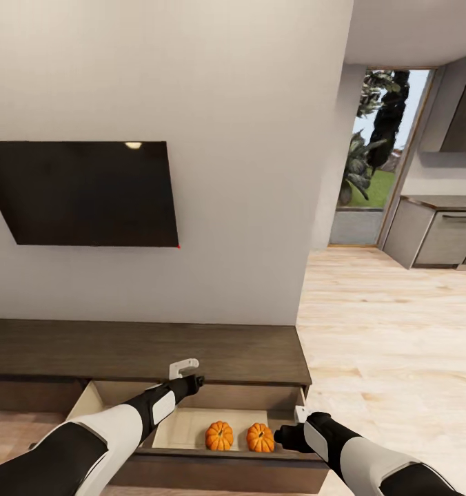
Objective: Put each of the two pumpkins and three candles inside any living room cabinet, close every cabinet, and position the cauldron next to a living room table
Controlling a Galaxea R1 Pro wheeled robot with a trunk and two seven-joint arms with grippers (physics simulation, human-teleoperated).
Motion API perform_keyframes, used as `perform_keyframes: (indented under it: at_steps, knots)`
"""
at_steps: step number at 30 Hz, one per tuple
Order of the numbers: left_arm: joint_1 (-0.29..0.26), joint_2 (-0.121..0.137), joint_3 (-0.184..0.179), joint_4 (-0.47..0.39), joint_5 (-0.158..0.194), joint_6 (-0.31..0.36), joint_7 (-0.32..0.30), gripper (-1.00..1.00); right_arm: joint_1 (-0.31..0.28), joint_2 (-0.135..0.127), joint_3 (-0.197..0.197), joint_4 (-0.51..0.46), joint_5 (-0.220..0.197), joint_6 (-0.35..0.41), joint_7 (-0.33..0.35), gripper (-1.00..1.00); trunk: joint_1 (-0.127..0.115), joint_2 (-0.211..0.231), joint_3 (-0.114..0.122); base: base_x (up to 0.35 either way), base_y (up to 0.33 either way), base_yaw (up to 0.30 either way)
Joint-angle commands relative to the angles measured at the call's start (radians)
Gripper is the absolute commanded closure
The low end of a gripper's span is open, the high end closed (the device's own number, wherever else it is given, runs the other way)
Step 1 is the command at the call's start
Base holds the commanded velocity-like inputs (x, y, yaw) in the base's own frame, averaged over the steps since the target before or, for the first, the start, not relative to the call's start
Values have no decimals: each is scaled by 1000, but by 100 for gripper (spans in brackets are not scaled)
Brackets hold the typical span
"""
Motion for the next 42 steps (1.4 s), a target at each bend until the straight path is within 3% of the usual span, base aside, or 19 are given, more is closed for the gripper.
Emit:
perform_keyframes:
  at_steps: [1,10,19,42]
  knots:
    - [-2,0,-8,2,12,-1,-6,-100,-1,0,8,-1,-6,4,2,-100,4,-9,-5,0,0,0]
    - [-2,5,-5,1,99,3,-5,-100,-1,0,8,0,-6,0,2,-100,39,-72,-33,0,0,0]
    - [-2,6,-5,-6,106,4,82,-100,1,0,9,1,-5,-70,0,-100,73,-135,-61,0,0,0]
    - [-2,5,-7,-5,103,4,93,-100,1,0,9,1,-5,-74,2,-100,161,-296,-133,-67,0,0]
